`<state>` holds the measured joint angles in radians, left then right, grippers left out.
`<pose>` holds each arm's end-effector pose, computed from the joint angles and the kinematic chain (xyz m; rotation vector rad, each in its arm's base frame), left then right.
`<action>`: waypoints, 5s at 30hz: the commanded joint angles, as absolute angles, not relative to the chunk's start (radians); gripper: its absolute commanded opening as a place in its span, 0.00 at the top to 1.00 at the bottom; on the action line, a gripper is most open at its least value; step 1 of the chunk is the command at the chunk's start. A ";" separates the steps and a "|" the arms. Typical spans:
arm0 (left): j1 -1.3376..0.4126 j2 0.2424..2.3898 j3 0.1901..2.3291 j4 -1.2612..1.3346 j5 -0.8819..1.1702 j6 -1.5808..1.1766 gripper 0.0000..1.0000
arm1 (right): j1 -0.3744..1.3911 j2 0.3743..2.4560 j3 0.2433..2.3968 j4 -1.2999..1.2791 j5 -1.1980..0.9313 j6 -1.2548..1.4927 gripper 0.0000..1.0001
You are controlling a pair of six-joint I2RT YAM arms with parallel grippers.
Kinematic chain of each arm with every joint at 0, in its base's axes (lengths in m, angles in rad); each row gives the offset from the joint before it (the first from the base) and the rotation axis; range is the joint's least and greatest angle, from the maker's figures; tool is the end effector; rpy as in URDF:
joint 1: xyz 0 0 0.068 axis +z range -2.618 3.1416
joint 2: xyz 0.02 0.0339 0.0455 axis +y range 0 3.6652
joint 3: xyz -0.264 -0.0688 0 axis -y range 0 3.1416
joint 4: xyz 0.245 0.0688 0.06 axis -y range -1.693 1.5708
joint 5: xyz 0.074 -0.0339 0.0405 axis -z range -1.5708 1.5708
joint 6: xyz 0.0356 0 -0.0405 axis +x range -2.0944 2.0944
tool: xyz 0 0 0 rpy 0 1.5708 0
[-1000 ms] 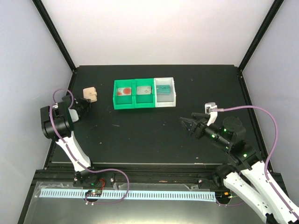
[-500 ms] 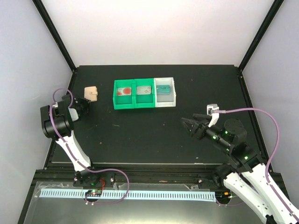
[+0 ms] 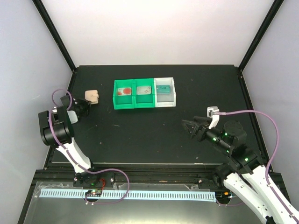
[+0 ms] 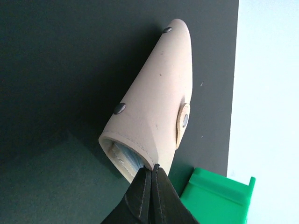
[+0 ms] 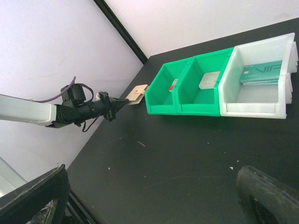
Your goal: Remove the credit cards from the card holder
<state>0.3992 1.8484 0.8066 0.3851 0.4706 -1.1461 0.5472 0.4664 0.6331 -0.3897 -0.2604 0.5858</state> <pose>0.3302 0.1218 0.1216 -1.4051 1.8282 -0.9220 0.0990 0.0711 0.3081 -0.1620 1.9041 1.0246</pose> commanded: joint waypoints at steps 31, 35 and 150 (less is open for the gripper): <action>0.038 0.909 0.345 -0.050 0.280 -1.081 0.99 | 0.542 0.432 0.690 -0.530 -0.168 0.560 0.02; -0.108 0.819 0.262 -0.008 0.274 -1.140 0.98 | 0.542 0.429 0.688 -0.524 -0.164 0.568 0.02; -0.717 0.227 0.538 -0.667 -0.224 -0.697 0.01 | 0.991 1.772 1.044 -0.453 0.199 0.511 0.70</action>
<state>-0.7212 0.2375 0.5217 -0.6479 -0.2176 -0.6853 0.9829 1.7561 1.0328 -0.4126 0.1165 0.5259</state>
